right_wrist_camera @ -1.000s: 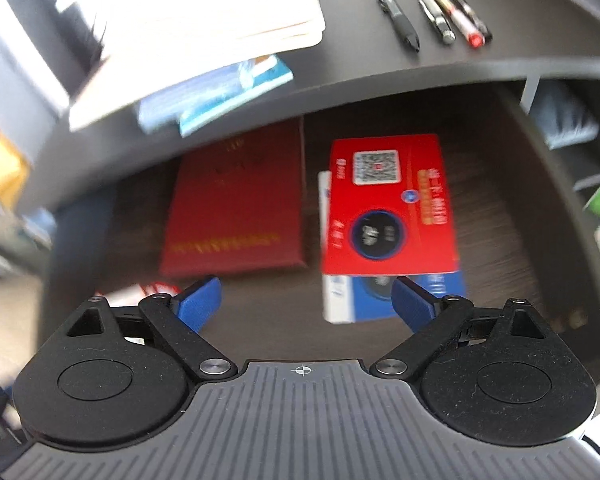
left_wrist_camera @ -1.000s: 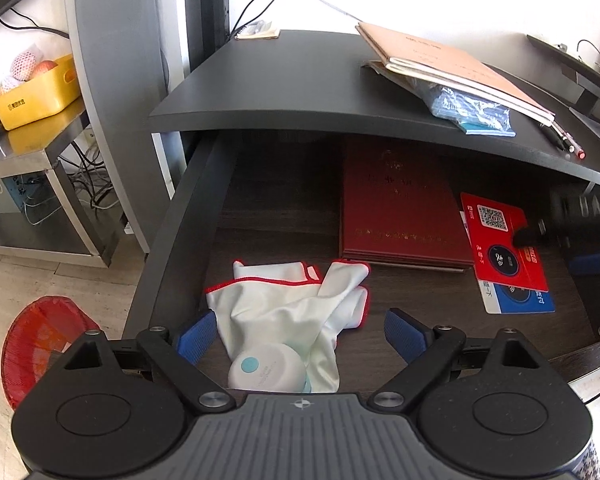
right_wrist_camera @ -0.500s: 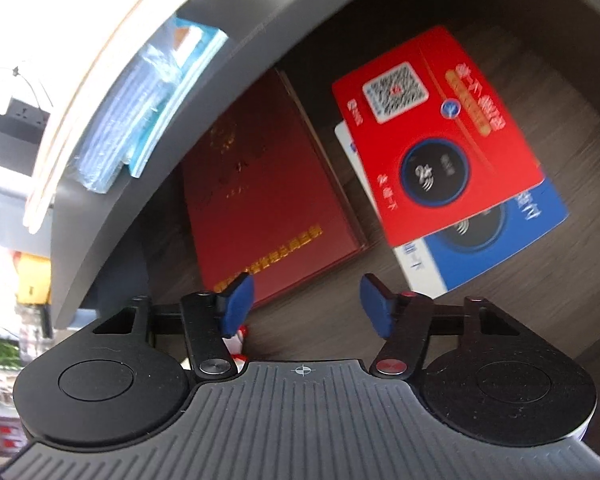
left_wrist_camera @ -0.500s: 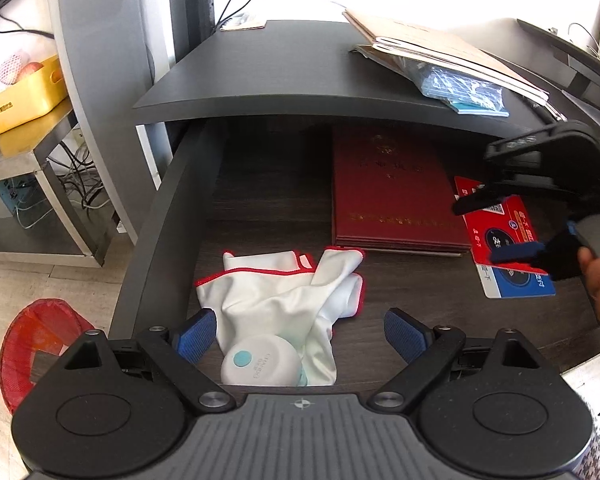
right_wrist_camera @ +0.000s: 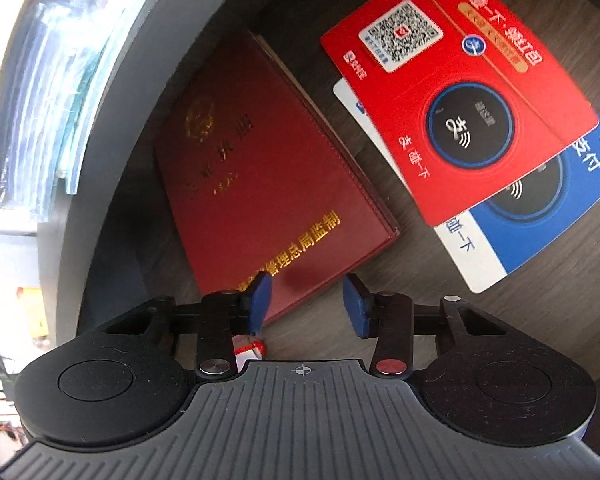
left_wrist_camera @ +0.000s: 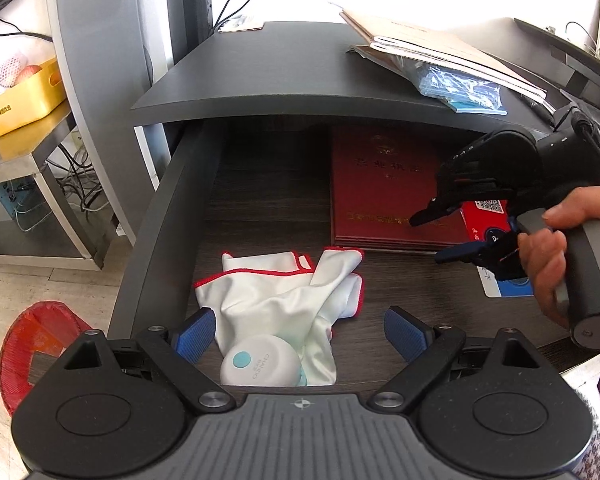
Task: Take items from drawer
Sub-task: 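Lower the right gripper into the drawer toward the red booklet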
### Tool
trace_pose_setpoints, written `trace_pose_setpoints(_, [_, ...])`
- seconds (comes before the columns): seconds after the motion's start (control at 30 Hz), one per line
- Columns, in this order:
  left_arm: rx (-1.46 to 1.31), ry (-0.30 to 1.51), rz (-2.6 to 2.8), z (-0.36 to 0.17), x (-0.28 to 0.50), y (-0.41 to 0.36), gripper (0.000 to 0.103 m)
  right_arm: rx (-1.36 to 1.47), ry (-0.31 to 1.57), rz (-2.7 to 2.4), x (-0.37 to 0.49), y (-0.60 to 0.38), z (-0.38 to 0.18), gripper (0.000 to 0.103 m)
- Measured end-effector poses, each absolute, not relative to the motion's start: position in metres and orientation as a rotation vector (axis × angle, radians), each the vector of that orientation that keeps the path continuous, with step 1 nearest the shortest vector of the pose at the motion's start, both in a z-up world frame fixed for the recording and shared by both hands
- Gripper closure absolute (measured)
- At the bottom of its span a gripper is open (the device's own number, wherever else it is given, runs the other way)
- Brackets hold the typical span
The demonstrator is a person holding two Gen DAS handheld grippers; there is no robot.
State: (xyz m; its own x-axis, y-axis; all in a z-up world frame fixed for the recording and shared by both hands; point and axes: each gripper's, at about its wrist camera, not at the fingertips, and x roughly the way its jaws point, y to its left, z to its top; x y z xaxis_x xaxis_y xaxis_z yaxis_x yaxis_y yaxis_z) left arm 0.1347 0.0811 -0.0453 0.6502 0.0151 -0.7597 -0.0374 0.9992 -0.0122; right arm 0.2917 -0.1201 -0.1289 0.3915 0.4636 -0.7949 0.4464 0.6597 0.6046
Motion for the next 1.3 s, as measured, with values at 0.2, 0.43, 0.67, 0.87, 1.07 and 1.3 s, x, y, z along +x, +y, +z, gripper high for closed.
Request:
trace_pose_setpoints(0.2, [-0.030, 0.864, 0.026, -0.046, 0.135, 0.081, 0.012, 0.874, 1.127, 0.058, 0.283, -0.115, -0.110, 0.063])
trace_pose_setpoints(0.43, [-0.031, 0.864, 0.024, -0.047, 0.135, 0.081, 0.012, 0.846, 1.027, 0.143, 0.276, -0.114, -0.085, 0.068])
trace_pose_setpoints(0.67, [-0.032, 0.863, 0.019, -0.047, 0.135, 0.082, 0.012, 0.857, 1.063, 0.031, 0.270, -0.129, -0.100, 0.068])
trace_pose_setpoints(0.87, [-0.032, 0.862, 0.018, -0.047, 0.135, 0.082, 0.012, 0.776, 1.102, -0.039, 0.274, -0.143, -0.100, 0.044])
trace_pose_setpoints(1.07, [-0.032, 0.864, 0.017, -0.047, 0.135, 0.083, 0.012, 0.751, 1.106, -0.010, 0.286, -0.140, -0.103, 0.045])
trace_pose_setpoints(1.3, [-0.030, 0.867, 0.020, -0.048, 0.136, 0.082, 0.011, 0.776, 1.153, 0.013, 0.295, -0.135, -0.112, 0.058])
